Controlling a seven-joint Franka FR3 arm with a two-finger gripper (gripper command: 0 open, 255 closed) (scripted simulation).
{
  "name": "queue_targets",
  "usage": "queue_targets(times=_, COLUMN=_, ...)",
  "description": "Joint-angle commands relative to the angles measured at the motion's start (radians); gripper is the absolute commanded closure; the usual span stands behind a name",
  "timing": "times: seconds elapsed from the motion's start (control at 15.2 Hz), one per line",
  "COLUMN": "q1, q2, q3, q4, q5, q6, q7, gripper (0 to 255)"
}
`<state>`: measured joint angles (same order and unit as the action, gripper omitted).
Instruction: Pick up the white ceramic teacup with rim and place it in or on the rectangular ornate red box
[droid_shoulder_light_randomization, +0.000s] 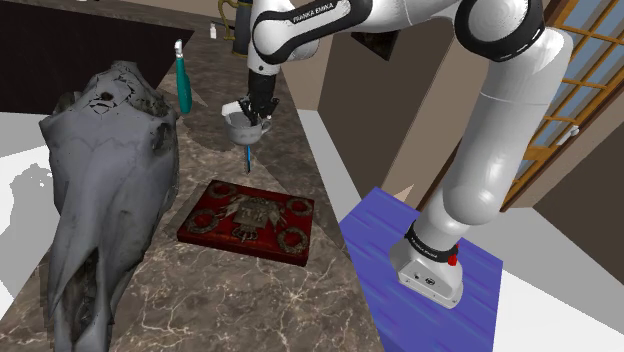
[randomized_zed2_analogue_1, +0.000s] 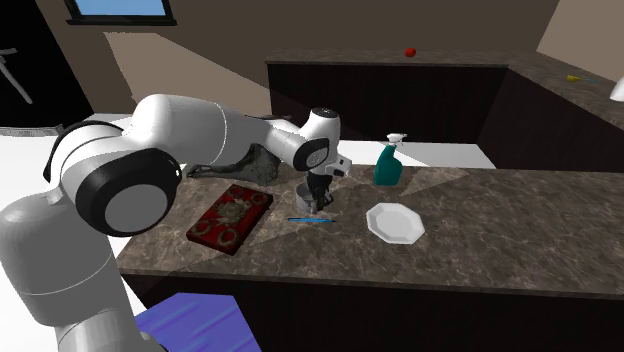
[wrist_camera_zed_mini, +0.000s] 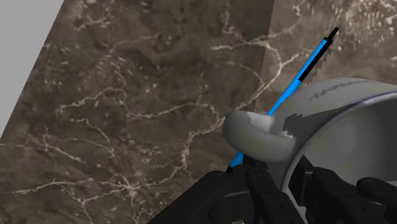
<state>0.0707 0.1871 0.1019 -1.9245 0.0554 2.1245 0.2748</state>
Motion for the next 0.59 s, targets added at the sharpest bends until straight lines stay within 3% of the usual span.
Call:
queue_targets(times=0.0, q1=-0.001, q2=-0.011, q3=0.000, q4=0.012, q5=0.001, q6=-0.023, q7=0.000, gripper=255)
queue_targets(times=0.53, q1=-0.002, q2=-0.044, q3=0.000, q4=0.078, q5=0.001, q6=-0.122, q7=0.004, gripper=255)
